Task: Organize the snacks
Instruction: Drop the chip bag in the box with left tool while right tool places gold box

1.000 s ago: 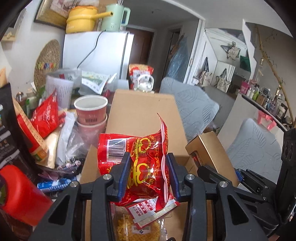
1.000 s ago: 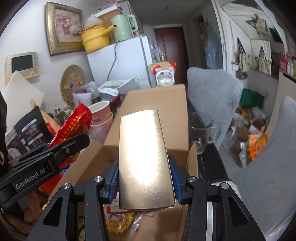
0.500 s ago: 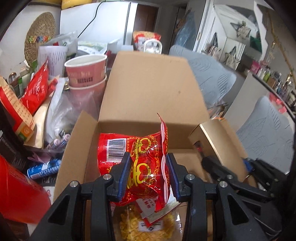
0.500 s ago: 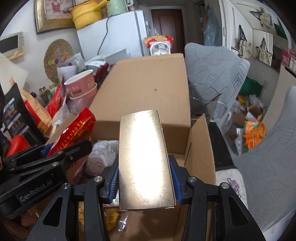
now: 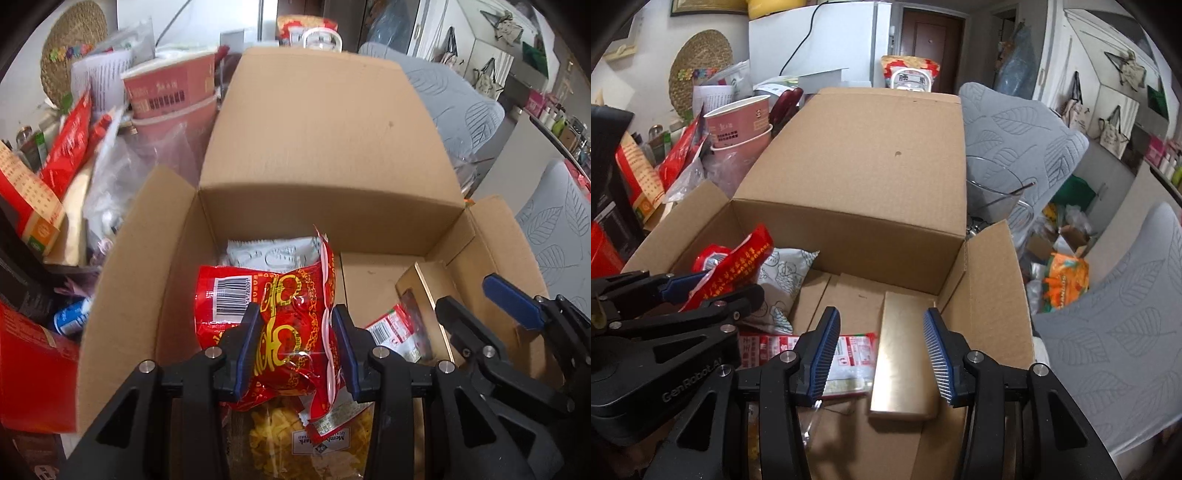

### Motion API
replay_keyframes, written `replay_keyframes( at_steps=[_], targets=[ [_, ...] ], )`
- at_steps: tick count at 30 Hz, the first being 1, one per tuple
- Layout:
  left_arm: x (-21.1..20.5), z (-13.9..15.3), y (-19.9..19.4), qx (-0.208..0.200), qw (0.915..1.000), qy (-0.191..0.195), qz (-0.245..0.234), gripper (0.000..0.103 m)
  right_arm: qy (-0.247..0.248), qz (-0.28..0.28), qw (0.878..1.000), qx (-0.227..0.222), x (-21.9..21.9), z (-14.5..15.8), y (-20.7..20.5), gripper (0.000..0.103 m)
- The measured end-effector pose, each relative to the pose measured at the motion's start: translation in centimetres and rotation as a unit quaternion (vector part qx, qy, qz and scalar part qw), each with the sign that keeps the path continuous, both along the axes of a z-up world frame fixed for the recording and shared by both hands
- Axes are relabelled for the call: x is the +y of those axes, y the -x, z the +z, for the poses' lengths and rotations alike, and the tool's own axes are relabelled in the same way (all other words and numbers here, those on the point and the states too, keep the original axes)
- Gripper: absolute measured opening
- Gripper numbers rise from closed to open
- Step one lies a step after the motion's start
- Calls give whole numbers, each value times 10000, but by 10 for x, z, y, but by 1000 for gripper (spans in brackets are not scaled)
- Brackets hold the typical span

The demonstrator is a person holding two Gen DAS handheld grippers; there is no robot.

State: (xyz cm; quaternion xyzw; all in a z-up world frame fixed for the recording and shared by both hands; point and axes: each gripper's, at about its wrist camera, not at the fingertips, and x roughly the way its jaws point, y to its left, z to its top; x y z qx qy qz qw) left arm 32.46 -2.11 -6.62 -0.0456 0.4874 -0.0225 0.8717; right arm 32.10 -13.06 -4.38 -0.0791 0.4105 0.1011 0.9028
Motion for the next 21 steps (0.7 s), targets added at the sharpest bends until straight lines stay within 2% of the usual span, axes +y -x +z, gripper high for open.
replay_keyframes(
  at_steps=[10, 16, 21],
  targets=[
    [-4, 4, 1, 19, 9999, -148, 4, 41, -52, -26, 10000, 70, -1, 0, -1, 47],
    [-5, 25, 16, -388, 9988, -278, 98, 41, -209, 21, 9998, 55, -4, 6, 6, 47],
    [1, 44, 31, -609, 9978, -239, 94, 41, -395, 37, 9992, 6, -6, 15, 14, 47]
  ],
)
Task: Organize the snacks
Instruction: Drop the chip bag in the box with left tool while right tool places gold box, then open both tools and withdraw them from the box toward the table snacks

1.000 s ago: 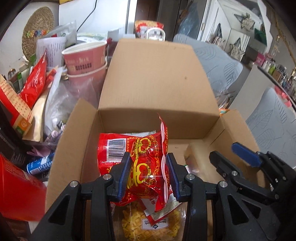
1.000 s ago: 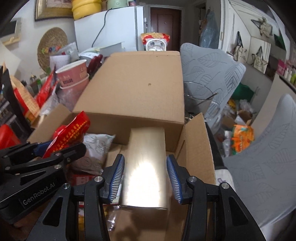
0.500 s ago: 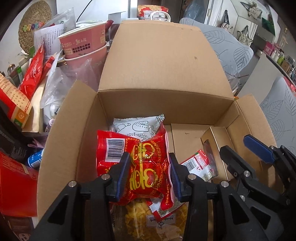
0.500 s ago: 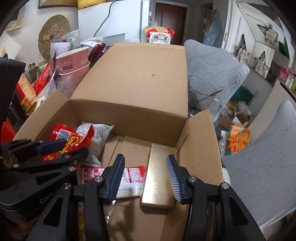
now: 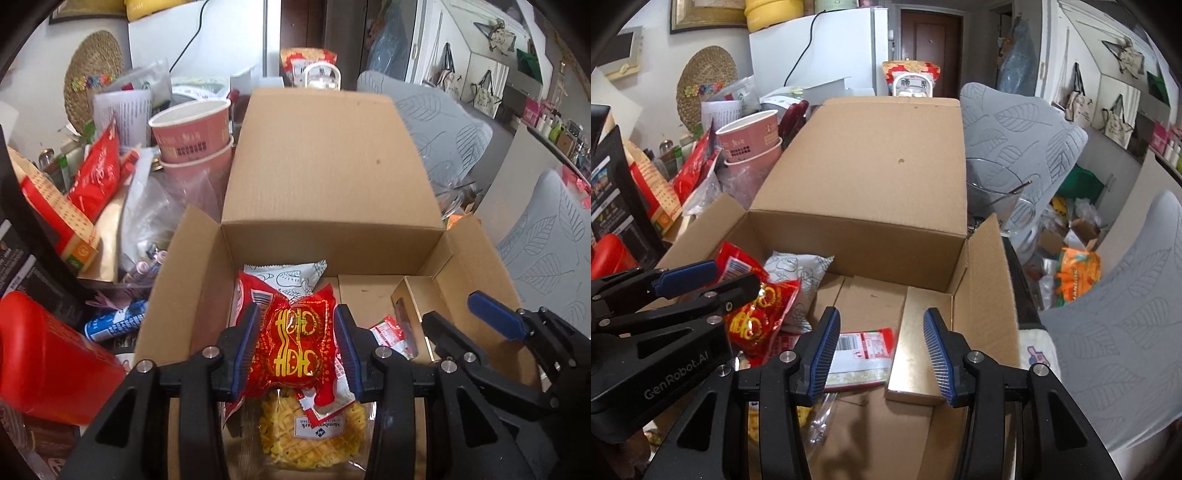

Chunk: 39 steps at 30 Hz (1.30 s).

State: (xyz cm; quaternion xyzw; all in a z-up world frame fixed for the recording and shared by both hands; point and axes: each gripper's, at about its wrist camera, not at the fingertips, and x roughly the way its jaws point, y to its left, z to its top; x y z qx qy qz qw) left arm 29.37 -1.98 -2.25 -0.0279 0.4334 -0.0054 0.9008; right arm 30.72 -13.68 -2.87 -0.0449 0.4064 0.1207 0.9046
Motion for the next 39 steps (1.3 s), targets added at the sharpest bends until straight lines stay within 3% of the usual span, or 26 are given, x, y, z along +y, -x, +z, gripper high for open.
replay_keyframes(
  at_steps=[11, 28, 39],
  targets=[
    [0, 41, 31, -383, 9992, -42, 49, 41, -115, 100, 9995, -294, 0, 36, 28, 47],
    [4, 112, 110, -1176, 9930, -132, 16, 41, -201, 198, 9932, -1132, -1, 107, 100, 48],
    [5, 128, 157, -1405, 9899, -102, -154, 41, -193, 255, 9879, -1520, 1, 129, 149, 50]
  ],
)
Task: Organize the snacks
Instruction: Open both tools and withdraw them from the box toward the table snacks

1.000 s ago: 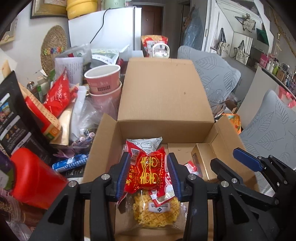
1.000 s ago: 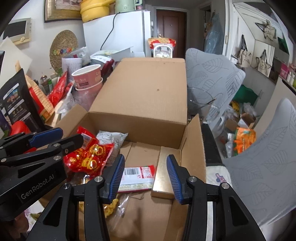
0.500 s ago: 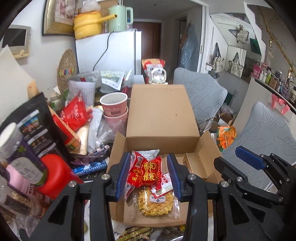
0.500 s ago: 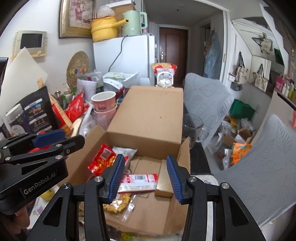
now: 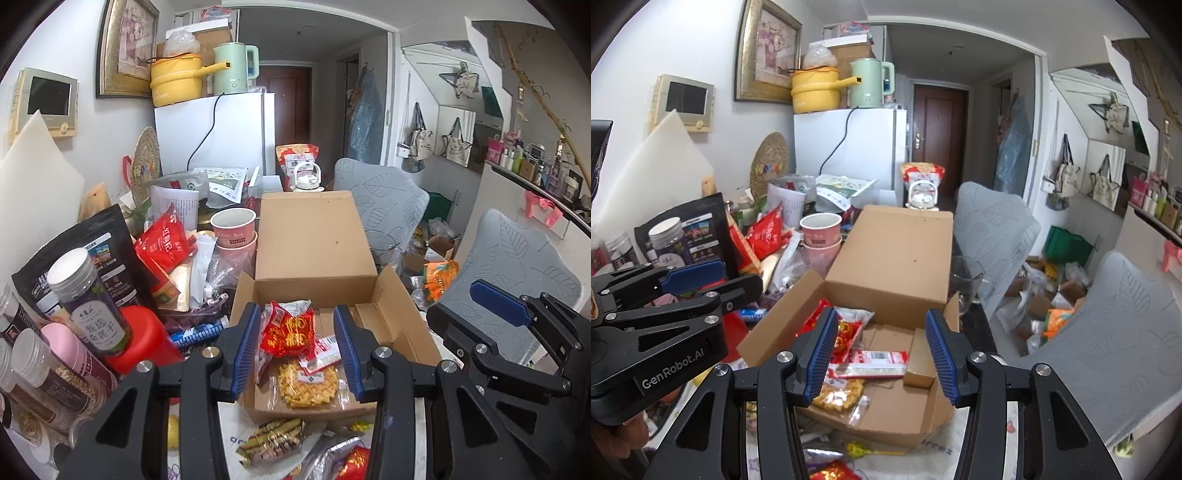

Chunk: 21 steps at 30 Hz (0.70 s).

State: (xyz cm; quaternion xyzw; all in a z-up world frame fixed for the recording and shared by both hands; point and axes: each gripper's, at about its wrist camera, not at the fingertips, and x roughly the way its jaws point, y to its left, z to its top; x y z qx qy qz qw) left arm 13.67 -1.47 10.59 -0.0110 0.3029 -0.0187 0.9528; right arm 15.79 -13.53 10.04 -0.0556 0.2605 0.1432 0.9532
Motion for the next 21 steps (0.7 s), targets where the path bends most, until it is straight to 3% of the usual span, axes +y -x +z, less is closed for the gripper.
replay_keyframes(
  at_steps=[9, 13, 15, 21],
  targets=[
    [2, 5, 36, -95, 9997, -49, -211, 42, -107, 17, 9998, -168, -2, 1, 37, 59],
    [5, 4, 52, -211, 9995, -190, -103, 68, -163, 12, 9997, -187, -4, -2, 50, 60],
    [8, 2, 60, -269, 9993, -233, -64, 75, -218, 10, 9996, -183, -6, -3, 57, 62],
    [13, -4, 75, -223, 9995, -210, -120, 77, -297, 22, 9994, -157, -9, -10, 73, 70]
  ],
)
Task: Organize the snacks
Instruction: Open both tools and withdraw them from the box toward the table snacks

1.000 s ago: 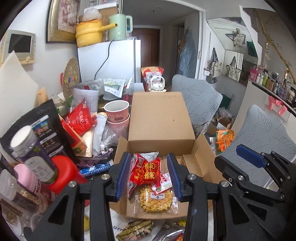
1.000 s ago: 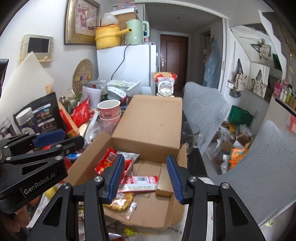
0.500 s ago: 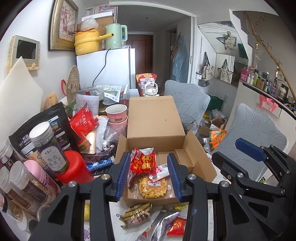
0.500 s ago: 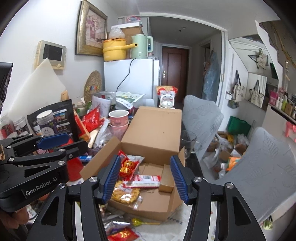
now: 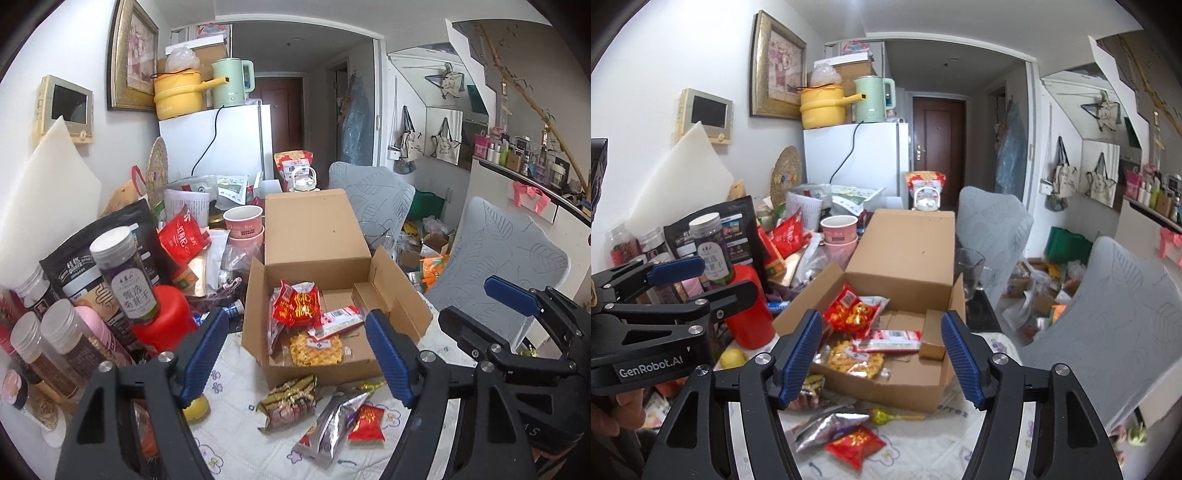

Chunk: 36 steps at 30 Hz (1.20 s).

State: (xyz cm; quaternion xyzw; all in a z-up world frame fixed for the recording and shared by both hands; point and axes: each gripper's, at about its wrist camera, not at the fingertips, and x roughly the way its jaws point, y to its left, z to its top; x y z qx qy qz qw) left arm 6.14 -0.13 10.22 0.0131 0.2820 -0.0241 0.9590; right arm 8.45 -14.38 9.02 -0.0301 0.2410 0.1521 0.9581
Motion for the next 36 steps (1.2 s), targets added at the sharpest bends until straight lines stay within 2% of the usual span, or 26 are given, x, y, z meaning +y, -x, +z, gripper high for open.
replay_keyframes(
  at_steps=[4, 14, 21, 36],
  targets=[
    [1, -8, 6, 107, 9999, 11, -45, 77, -42, 33, 10000, 42, -1, -5, 8, 72],
    [8, -39, 18, 488, 9980, 365, -189, 77, -94, -8, 9998, 189, -6, -30, 19, 73],
    [9, -68, 21, 844, 9954, 421, -193, 77, -201, 38, 9983, 547, -6, -61, 19, 73],
    [13, -126, 6, 1325, 9893, 595, -153, 77, 17, 14, 9932, 1166, -2, -119, 6, 73]
  ],
)
